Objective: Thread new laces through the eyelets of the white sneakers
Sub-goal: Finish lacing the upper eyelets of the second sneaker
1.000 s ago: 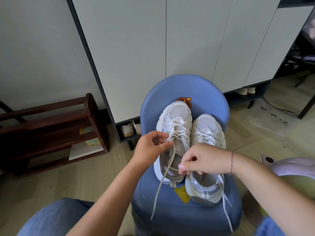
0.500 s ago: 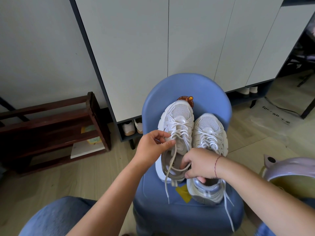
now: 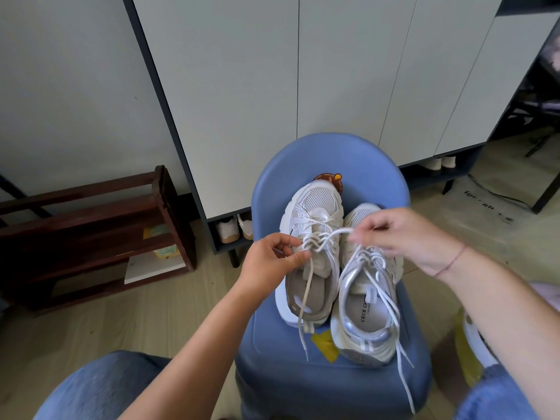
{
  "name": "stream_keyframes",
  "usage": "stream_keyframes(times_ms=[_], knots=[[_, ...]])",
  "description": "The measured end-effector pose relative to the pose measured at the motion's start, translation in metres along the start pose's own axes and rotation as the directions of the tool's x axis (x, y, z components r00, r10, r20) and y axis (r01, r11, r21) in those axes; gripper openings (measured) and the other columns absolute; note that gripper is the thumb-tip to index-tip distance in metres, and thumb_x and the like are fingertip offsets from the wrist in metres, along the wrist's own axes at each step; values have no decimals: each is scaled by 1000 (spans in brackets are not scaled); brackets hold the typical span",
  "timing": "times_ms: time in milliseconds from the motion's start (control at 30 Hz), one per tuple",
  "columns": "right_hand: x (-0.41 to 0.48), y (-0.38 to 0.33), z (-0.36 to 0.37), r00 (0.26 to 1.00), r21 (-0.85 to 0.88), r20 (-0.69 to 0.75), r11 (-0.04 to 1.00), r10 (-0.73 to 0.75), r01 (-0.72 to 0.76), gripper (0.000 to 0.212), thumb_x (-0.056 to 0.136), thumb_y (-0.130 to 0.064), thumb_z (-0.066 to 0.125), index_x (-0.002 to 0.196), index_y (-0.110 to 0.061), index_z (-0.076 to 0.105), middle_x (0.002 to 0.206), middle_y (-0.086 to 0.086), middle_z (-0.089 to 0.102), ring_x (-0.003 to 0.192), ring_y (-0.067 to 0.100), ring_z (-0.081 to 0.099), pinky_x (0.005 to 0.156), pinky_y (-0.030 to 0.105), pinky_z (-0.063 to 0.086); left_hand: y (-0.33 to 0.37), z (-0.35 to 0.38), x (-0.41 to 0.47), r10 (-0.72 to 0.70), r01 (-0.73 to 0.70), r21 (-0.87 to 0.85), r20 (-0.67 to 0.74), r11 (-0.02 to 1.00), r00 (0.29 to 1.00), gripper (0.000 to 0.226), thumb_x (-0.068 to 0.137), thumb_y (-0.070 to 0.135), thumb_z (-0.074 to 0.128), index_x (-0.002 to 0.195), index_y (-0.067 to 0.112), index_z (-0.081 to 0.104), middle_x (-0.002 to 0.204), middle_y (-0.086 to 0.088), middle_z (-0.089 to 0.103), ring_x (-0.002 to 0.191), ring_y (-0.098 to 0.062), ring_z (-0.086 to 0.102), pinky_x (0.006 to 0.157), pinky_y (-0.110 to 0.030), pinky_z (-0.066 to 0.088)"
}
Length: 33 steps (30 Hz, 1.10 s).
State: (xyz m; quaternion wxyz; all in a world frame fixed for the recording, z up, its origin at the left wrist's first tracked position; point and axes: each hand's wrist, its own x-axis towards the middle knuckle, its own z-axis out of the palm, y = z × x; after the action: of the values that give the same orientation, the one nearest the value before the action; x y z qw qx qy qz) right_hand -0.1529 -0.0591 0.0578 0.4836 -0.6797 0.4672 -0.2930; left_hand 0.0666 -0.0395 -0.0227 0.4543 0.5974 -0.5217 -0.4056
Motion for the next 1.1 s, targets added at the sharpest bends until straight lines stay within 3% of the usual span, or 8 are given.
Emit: stream_keyframes(times_ms=[100,200,333,533,633,733,967,1100], knots=[[1,6,-24,982,400,-98,910,164,-112,18,74,-16,67,82,0,64,54,-3,45,38,2,29,36,12,18,0,0,0,-4,4,-3,2,1000,1000,21,75,21,81,93,16,71,64,11,49,57,-4,44,56,-12,42],[5,16,-26,953,632,-20,742,304,-224,30,60,-30,72,75,-7,58,50,-3,40,32,2,27,29,13,18,0,0,0,-11,11,3,2,1000,1000,20,75,22,81,92,17,71,66,8,50,58,-6,44,56,-12,42],[8,18,-30,964,814,172,523,200,-254,35,55,-34,86,65,-17,57,47,-8,34,30,2,27,27,14,20,1,1,-1,-14,14,22,-3,1000,1000,19,76,21,80,92,19,70,67,8,50,59,-6,44,56,-12,42],[7,12,-22,989,816,143,559,47,-145,35,54,-25,90,80,-11,70,57,-6,46,39,2,37,33,13,32,22,7,-13,128,-125,38,-71,991,989,18,79,31,76,95,28,68,87,6,61,68,-3,51,66,-13,44],[10,9,1,991,789,93,600,91,-129,21,61,-21,75,77,-7,72,56,-2,49,40,5,38,35,14,29,45,16,-24,158,-136,-148,149,980,976,24,81,38,68,94,18,73,93,-5,71,75,-6,57,73,-20,47],[13,9,15,992,766,31,635,124,-104,19,70,-19,66,83,-4,67,58,0,50,41,6,40,37,15,29,50,28,-33,139,-63,-225,340,972,930,19,85,24,65,97,11,73,83,-9,72,70,-6,56,68,-15,46],[21,24,-3,929,852,-128,519,347,-76,17,95,-18,51,82,-11,60,59,-5,48,41,1,41,39,10,33,37,22,-23,46,-18,-126,223,992,974,24,98,23,52,100,10,73,61,2,57,57,-8,44,60,-14,41],[14,21,3,913,816,24,519,407,-253,16,91,-16,55,84,-3,62,62,3,59,44,4,52,42,12,44,38,22,-25,50,-33,-88,200,996,979,25,101,18,46,101,9,69,65,-1,65,53,-8,44,58,-16,42]])
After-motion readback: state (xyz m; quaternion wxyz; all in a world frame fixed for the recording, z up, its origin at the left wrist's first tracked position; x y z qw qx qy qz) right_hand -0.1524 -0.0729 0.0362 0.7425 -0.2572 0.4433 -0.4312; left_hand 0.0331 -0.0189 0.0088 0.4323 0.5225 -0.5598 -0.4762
